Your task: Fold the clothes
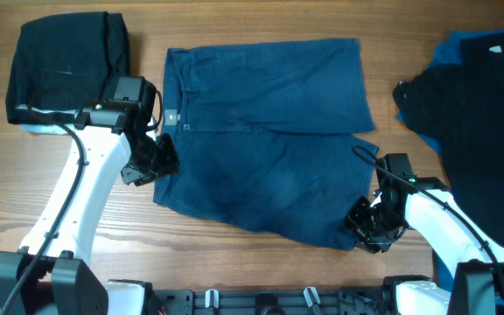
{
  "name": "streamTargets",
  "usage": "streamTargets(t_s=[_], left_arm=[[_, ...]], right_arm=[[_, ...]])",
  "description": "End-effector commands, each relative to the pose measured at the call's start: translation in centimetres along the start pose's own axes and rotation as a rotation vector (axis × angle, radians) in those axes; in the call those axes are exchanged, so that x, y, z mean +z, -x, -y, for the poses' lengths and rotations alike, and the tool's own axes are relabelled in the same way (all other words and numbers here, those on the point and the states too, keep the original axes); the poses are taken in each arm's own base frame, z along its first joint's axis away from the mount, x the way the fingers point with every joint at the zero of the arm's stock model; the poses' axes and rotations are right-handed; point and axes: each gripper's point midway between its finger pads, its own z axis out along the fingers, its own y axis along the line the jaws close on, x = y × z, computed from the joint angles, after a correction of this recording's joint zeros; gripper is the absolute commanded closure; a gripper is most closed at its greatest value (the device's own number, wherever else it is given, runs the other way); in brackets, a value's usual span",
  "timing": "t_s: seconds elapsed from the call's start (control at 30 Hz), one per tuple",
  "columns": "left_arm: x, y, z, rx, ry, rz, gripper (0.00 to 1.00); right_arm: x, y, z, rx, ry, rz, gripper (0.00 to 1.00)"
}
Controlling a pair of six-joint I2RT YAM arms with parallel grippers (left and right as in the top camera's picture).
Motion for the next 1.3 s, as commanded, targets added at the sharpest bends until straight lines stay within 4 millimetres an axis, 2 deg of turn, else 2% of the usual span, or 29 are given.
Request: streamTargets(t_s=[0.0,0.07,0.2,0.27,0.47,0.53,0.67,0.83,1.07,1.27], left_arm=[[0.3,-0.3,0.1,0.005,-0.003,-0.014,0.60],[0.3,-0.3,0.1,0.005,-0.003,-0.014,0.60],[0.3,-0.3,0.1,0.005,-0.003,-0.013,0.60],[0.3,-0.3,0.1,0.005,-0.003,-0.014,0.59],[0.3,-0.6,0.3,0.003,-0.014,-0.030,0.54],[0.2,-1.2,0.6,0.000,-0.034,-0.058,0.43],[0.2,-1.8,0.4,-0.033,-0.032,-0.085,0.42],[0.2,-1.2,0.4,-0.049,-0.046,-0.066,0.41],[0.2,-0.9,0.6,-0.038,-0.052,-0.053,0.41],[0.2,-0.7,0.6,-0.034,-0.051,-0.048,0.41]], right_arm=[[0.4,0.9,-0.1,-0.043,-0.009,0.030,0.64],[0.2,1.1,-0.4,-0.066,-0.005,0.036,0.77],[-0.9,2.0,-1.6,-0.098,0.014,0.063,0.92],[-1.8,2.4,-2.3,-0.117,0.020,0.077,0.96],[-5.4,3.8,-5.3,-0.186,0.059,0.134,0.96],[-5.9,4.1,-5.7,-0.195,0.069,0.147,0.96],[-5.9,3.9,-5.6,-0.215,0.063,0.143,0.96],[-5.7,3.5,-5.2,-0.214,0.051,0.122,0.96],[-5.4,3.0,-5.6,-0.201,0.085,0.094,0.95],[-2.7,1.6,-6.3,-0.187,0.213,0.021,0.90]])
